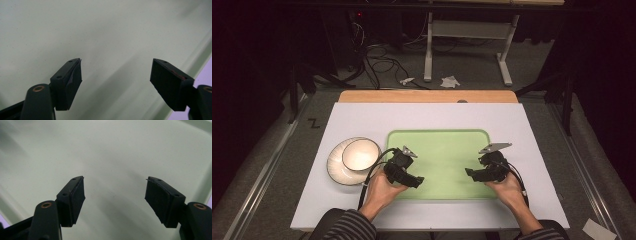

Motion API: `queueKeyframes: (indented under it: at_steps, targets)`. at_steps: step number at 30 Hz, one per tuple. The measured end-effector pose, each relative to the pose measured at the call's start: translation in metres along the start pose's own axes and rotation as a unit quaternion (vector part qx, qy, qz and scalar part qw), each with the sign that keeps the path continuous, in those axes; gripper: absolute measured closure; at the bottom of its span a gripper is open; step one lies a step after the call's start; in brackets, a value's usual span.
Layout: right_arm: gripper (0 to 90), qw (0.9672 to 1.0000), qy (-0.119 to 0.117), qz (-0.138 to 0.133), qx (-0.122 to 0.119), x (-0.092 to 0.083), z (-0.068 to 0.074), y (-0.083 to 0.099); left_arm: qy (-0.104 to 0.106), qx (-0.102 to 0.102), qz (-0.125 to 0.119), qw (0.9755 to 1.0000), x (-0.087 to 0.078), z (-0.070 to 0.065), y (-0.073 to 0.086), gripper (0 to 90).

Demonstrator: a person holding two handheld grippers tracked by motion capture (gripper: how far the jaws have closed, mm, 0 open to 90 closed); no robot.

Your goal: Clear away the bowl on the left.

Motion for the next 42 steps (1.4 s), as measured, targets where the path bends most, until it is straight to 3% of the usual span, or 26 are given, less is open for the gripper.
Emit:
queueKeyframes:
  at_steps: [8,11,18,22,24,30,33,42]
  targets:
    - [33.5,1.0,0.002,0.001,-0.002,-0.001,0.002,0.0,-0.005,0.006,-0.004,1.0,-0.001,0.001,0.0,31.1]
    - [33.5,1.0,0.0,0.0,-0.002,0.0,0.002,0.0,-0.005,0.018,-0.007,0.9998,-0.002,0.001,0.001,33.1]
    - [33.4,1.0,-0.008,0.004,0.005,0.004,-0.001,0.0,-0.009,0.023,-0.027,0.9993,-0.005,0.004,-0.004,36.1]
    - [33.5,1.0,0.001,-0.006,-0.006,0.001,0.003,-0.001,-0.01,0.038,-0.018,0.9991,-0.003,0.002,0.0,40.6]
    - [33.3,0.9999,0.001,-0.009,-0.006,-0.001,0.004,-0.001,-0.012,0.061,-0.031,0.9976,-0.005,-0.003,0.002,40.8]
    - [32.8,0.9998,-0.006,-0.016,0.0,0.0,0.002,-0.002,-0.008,0.062,-0.032,0.9975,-0.006,-0.002,0.0,40.5]
    - [32.7,0.9999,-0.006,-0.008,-0.001,0.002,0.001,-0.002,-0.013,0.048,-0.028,0.9984,-0.007,-0.001,-0.002,36.4]
    - [34.4,0.9999,-0.012,-0.008,-0.002,0.0,0.004,-0.002,-0.004,0.056,-0.038,0.9977,-0.018,-0.006,-0.007,34.5]
Point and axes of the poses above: each handheld gripper's, and its own axes: x roughly forward along the jaws, y roughly out of its underside, z roughly to its left, the point moved 6 cm from there along x, roughly forward along the jaws, and after that the axes turned 9 degrees about -y, right-handed, at the moved point
